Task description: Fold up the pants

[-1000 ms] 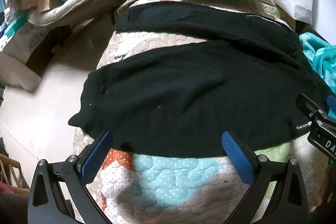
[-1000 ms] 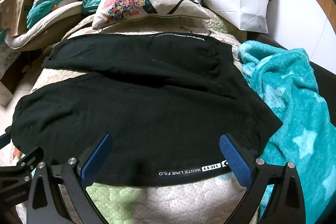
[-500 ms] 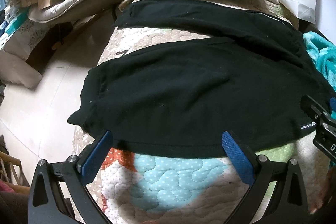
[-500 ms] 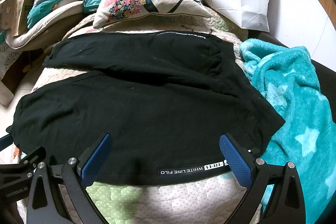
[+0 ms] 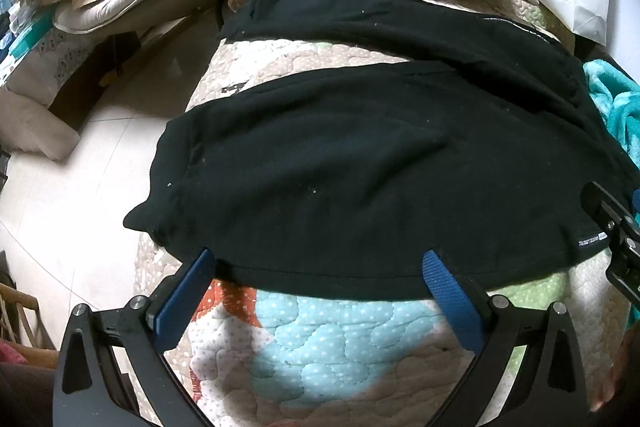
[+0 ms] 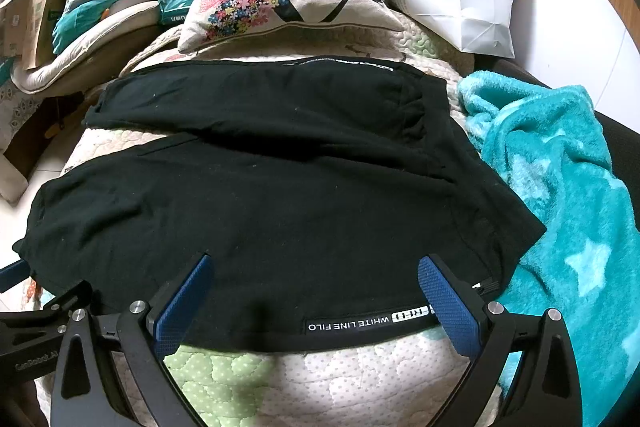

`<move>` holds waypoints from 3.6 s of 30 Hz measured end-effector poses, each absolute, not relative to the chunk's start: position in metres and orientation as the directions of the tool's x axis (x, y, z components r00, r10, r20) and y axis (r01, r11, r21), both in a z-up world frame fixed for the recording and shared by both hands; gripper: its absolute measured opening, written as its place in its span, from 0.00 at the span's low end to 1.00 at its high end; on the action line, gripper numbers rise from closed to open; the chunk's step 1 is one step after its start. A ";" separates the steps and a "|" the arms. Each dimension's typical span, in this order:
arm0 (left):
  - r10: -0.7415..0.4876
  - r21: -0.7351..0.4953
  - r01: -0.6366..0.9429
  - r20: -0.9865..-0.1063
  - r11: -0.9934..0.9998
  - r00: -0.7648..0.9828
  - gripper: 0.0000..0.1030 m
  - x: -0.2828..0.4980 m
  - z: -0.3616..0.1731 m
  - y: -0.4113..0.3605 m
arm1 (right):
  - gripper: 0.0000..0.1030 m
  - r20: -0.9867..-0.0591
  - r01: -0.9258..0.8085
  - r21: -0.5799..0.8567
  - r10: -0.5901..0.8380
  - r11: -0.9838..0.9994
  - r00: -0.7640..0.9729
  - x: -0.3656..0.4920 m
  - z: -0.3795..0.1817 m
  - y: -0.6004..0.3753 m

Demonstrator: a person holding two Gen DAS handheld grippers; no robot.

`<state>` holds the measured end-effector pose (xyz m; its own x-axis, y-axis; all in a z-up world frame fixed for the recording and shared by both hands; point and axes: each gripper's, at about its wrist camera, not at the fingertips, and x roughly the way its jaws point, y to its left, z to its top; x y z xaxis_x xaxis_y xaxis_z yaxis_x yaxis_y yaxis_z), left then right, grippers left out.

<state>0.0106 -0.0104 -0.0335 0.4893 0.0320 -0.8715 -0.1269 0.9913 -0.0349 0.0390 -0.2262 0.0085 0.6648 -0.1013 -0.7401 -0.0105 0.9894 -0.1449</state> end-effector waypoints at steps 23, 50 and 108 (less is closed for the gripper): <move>0.024 -0.047 -0.138 -0.882 0.989 0.471 1.00 0.014 -0.041 -0.008 | 1.00 -0.742 -0.012 -0.141 -0.098 0.990 0.663 0.039 0.008 -0.226; 0.003 -0.084 -0.152 -0.868 0.985 0.497 1.00 0.005 -0.048 -0.005 | 1.00 -0.758 -0.028 -0.125 -0.077 0.992 0.648 0.039 0.002 -0.221; -0.157 -0.124 0.101 -0.861 0.987 0.483 0.14 0.314 -0.015 0.080 | 0.35 -0.894 -0.455 0.119 0.295 0.882 0.337 0.357 -0.012 -0.251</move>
<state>0.3139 0.0803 -0.0154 0.4834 -0.1574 -0.8611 0.1012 0.9871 -0.1237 0.3567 -0.2511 -0.0123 0.3372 0.2945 -0.8942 -0.4553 0.8824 0.1189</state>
